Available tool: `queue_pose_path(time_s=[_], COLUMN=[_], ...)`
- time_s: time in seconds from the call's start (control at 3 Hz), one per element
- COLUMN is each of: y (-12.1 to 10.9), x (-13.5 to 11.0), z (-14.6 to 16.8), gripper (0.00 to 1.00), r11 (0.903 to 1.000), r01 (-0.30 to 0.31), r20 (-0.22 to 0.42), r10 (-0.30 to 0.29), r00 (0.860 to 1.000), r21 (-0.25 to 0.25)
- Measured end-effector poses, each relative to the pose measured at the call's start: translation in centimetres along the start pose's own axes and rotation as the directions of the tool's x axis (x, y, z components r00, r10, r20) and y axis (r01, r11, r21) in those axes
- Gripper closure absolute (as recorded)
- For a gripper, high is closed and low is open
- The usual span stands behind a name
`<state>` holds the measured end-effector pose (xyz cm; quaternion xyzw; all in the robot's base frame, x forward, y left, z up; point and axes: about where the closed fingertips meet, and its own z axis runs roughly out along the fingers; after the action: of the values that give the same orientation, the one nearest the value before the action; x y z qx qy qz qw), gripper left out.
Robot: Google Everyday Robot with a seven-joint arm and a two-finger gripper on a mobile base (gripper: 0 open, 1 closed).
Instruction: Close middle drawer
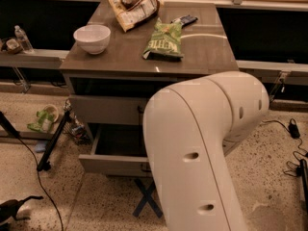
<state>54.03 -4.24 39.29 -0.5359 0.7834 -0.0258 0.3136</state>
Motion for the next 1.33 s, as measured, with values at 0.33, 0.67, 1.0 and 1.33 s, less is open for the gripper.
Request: queue_pose_path(time_s=[0.33,0.67,1.0,1.33], y=[-0.01,-0.01,-0.02,-0.03], x=[0.03,0.04,0.04,0.05], z=[-0.01,-0.01,-0.01,0.00], gripper=[1.00,1.00,1.00,1.00], r11=[1.0000,1.0000,1.0000,1.0000], r01=[0.000,0.000,0.000,0.000], r20=[0.000,0.000,0.000,0.000], r10=[0.000,0.000,0.000,0.000], r00=[1.000,1.000,1.000,1.000], r21=[0.000,0.000,0.000,0.000])
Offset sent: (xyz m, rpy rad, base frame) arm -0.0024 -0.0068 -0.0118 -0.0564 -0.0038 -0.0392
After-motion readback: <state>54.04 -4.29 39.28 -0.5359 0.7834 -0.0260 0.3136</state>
